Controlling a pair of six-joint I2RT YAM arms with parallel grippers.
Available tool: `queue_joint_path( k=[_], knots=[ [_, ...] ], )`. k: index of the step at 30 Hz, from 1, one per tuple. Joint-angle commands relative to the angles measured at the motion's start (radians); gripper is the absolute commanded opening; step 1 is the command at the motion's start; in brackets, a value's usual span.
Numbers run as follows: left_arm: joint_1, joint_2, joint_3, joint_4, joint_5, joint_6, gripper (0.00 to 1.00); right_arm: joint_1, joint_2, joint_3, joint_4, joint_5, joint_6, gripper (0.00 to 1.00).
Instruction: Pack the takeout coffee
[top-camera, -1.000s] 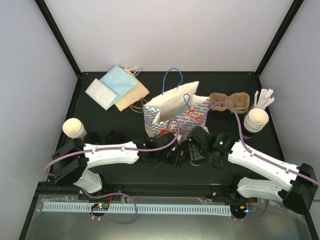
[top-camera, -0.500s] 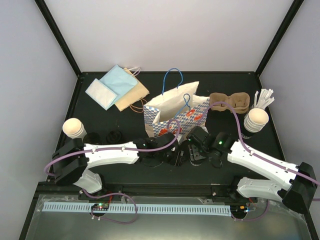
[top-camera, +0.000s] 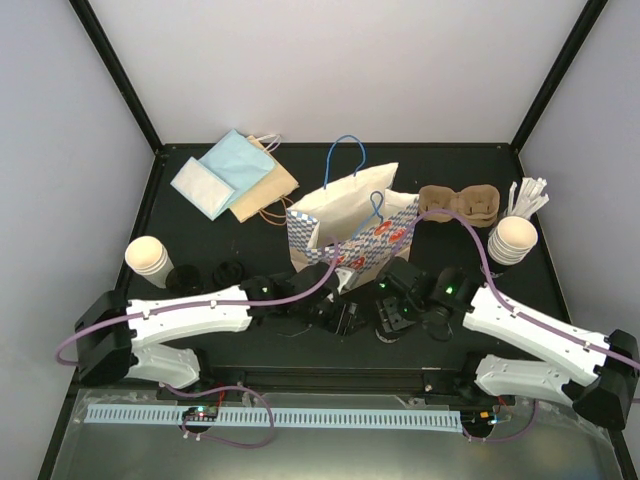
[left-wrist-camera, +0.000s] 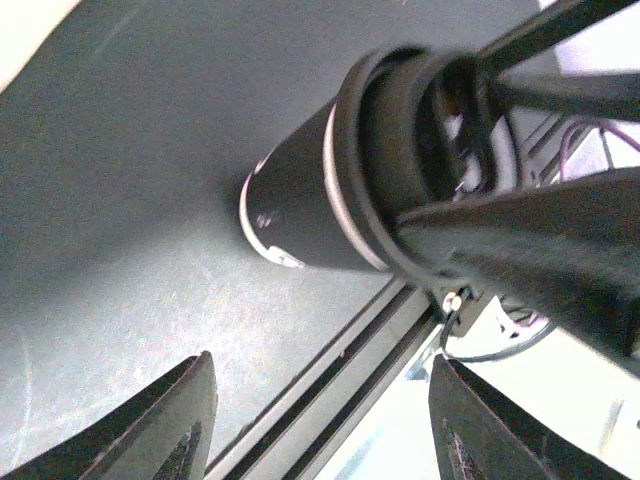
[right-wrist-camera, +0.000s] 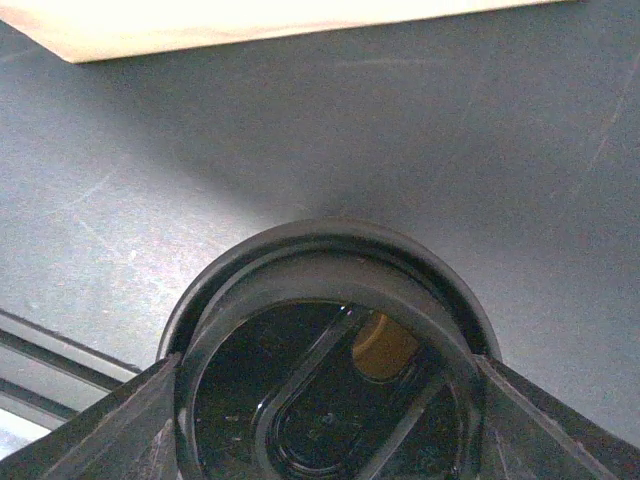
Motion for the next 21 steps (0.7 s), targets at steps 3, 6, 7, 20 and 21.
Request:
queue_joint_path(
  k=[3,6,7,20,21],
  knots=[
    [-0.01,-0.128,-0.067,-0.126,0.039,-0.004,0.61,0.007,-0.02,0.068,0.001,-0.032,-0.063,0.7],
    [-0.011,-0.189,-0.097,-0.154,0.04,-0.016,0.61,0.007,-0.025,0.076,0.015,-0.06,-0.071,0.7],
    [-0.011,-0.207,-0.105,-0.164,0.038,-0.019,0.61,0.007,-0.024,0.079,0.017,-0.07,-0.074,0.7],
    [-0.003,-0.329,-0.153,-0.239,0.019,-0.03,0.61,0.005,0.059,0.159,-0.072,-0.189,-0.077,0.7],
    [-0.004,-0.333,-0.152,-0.245,0.016,-0.03,0.61,0.006,0.07,0.163,-0.082,-0.193,-0.076,0.7]
  ],
)
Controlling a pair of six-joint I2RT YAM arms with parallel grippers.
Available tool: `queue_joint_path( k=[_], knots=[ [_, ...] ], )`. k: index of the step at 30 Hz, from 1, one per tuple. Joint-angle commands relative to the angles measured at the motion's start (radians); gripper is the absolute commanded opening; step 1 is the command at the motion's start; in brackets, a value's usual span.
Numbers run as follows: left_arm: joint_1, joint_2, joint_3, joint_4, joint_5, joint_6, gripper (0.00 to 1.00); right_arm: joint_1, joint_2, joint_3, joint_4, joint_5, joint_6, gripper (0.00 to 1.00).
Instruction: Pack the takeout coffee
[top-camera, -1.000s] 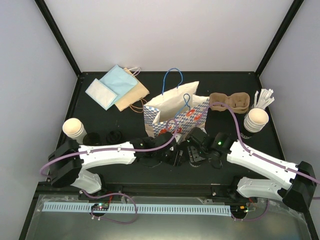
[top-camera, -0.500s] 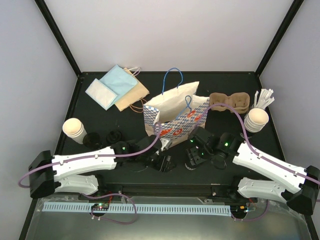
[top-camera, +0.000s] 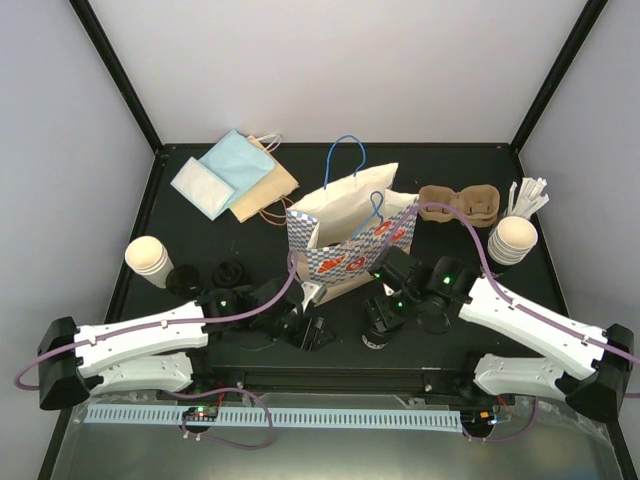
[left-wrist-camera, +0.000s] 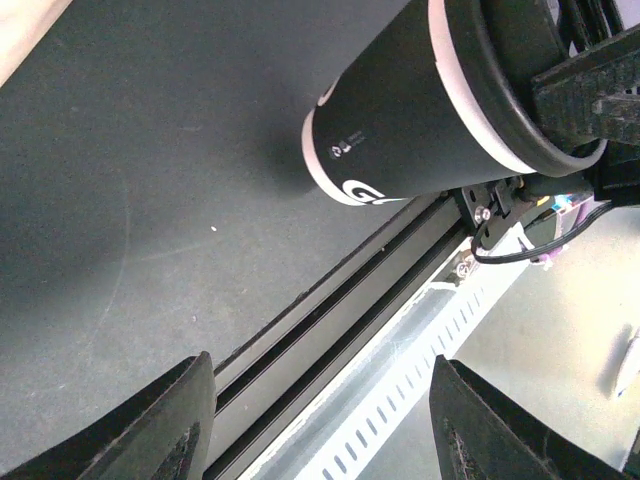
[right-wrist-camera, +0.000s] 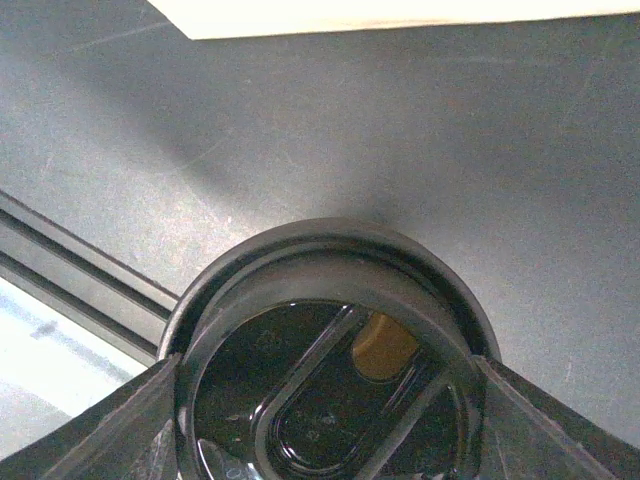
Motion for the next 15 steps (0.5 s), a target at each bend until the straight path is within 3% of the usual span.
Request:
queue_joint_path(
  k=[1,9,12,15],
  knots=[
    [0.003,-0.035,-0.006,-0.039,-0.008,-0.013,0.61,0.005,0.025,0.033,-0.042,-0.042,-0.005,0.7],
    [0.011,-0.076,-0.022,-0.044,-0.043,-0.016,0.62,0.014,0.028,0.013,0.036,0.249,0.055,0.69],
    [0.012,-0.071,-0.031,-0.017,-0.045,-0.022,0.61,0.017,0.029,-0.058,0.161,0.24,0.057,0.69],
    [0.013,-0.063,-0.031,-0.007,-0.044,-0.026,0.61,0.034,0.092,-0.072,0.173,0.275,0.088,0.68]
  ],
)
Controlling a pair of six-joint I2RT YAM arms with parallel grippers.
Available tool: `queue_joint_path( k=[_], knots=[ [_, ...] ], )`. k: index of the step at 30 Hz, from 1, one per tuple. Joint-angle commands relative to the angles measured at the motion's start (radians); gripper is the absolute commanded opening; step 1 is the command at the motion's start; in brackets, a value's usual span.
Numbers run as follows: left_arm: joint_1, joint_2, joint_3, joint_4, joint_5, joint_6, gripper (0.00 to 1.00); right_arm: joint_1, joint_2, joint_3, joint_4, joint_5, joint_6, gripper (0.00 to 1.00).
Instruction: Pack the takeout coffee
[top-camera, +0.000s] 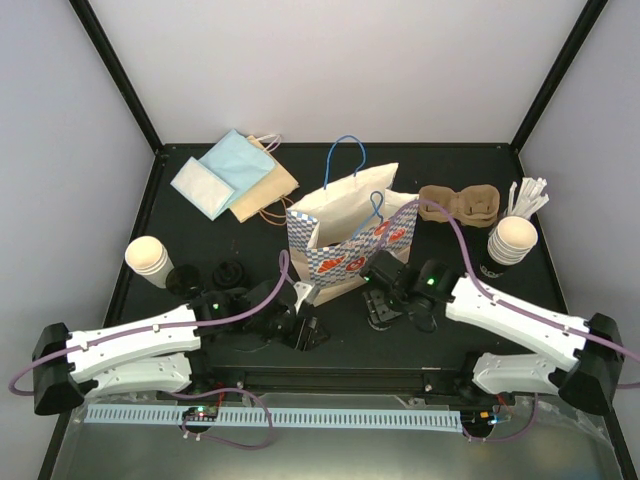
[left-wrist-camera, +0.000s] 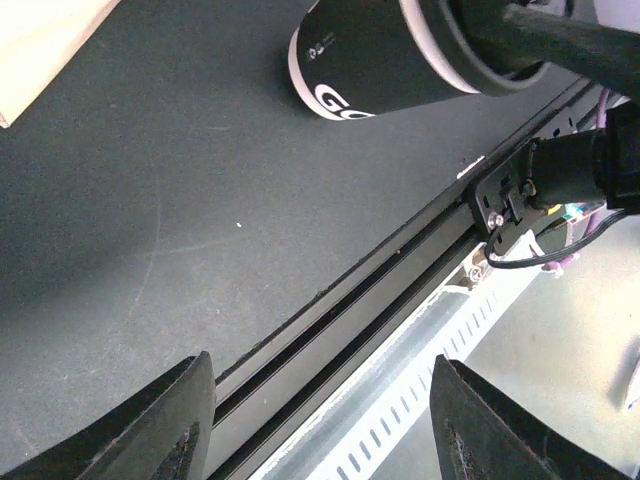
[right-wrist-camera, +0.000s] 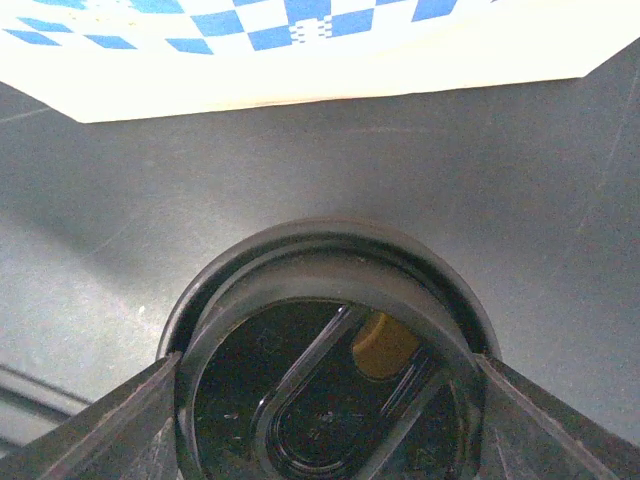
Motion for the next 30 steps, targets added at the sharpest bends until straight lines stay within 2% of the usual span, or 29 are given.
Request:
queue_joint_path(
  k=[1,8,19,25,30],
  knots=[
    [0.006,0.001,0.001,0.021,-0.02,-0.017,0.61,0.033,0.074,-0.036,0.09,0.111,0.058,0.68],
    [0.018,-0.043,0.02,-0.034,-0.067,-0.015,0.61,0.077,0.142,-0.11,0.123,0.13,0.087,0.67],
    [0.051,-0.143,0.103,-0.201,-0.188,0.026,0.62,0.076,0.12,-0.143,0.105,0.102,0.13,0.67],
    [0.097,-0.161,0.136,-0.263,-0.181,0.049,0.63,0.076,0.106,-0.16,0.09,0.083,0.128,0.67],
    [0.181,-0.158,0.221,-0.355,-0.173,0.114,0.63,0.082,0.1,-0.169,0.09,0.079,0.142,0.67]
  ],
)
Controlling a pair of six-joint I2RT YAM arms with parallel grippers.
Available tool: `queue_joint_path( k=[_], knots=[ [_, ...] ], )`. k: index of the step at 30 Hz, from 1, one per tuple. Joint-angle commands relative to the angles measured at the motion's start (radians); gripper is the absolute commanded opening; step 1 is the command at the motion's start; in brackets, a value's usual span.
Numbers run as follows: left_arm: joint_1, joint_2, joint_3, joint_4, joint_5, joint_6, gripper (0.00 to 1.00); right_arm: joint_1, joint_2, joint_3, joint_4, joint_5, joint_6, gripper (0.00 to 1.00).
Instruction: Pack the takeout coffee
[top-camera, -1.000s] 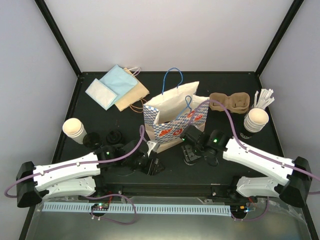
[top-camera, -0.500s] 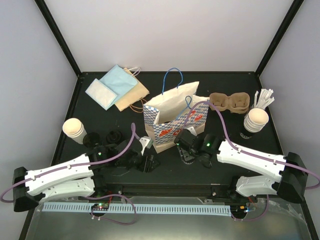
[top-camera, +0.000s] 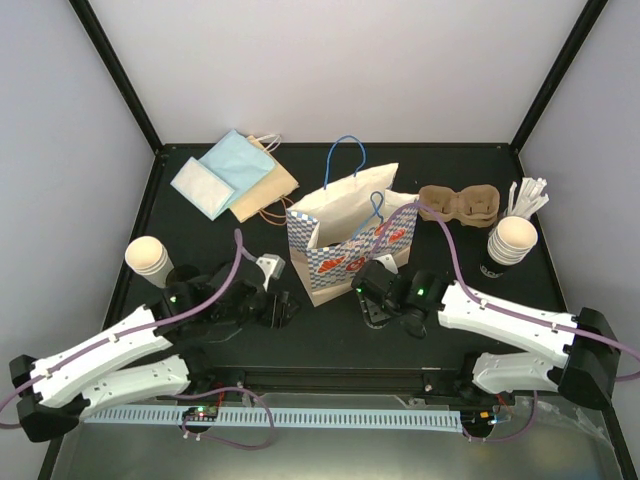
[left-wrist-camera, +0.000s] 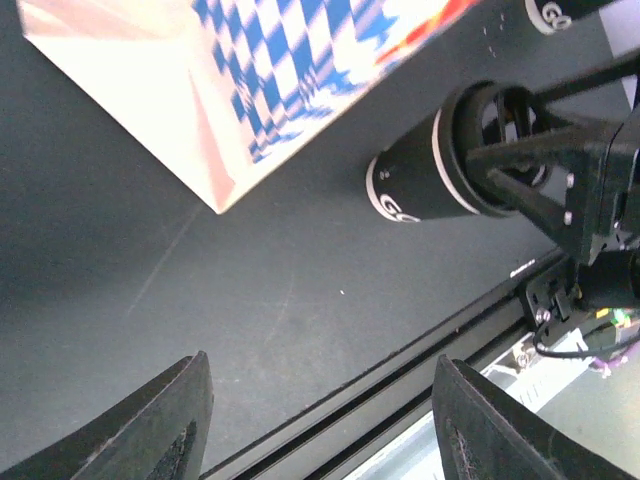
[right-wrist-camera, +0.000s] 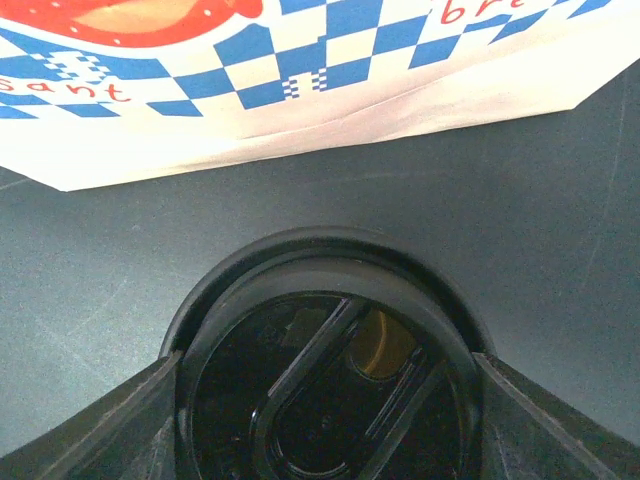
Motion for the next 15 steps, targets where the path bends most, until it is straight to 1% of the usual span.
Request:
queue_joint_path(
  k=[1,4,6,9,15],
  knots=[
    [0.083,-0.009,0.118,-0.113,0.006,0.082,0.64,0.014,0.048,-0.069,-0.076,-0.057,0.022,0.67],
    [0.181,-0.012,0.157,-0.124,0.096,0.132,0.65,0.018,0.054,-0.048,-0.099,-0.037,0.026,0.67],
    [0.231,-0.006,0.196,-0.139,0.132,0.169,0.65,0.018,0.038,-0.023,-0.111,-0.026,0.021,0.67],
    [0.303,0.021,0.278,-0.199,0.134,0.231,0.67,0.017,-0.004,0.042,-0.143,-0.003,0.003,0.67],
    [0.421,0.09,0.441,-0.29,0.147,0.354,0.69,0.019,-0.09,0.232,-0.27,0.058,-0.057,0.67]
  ],
)
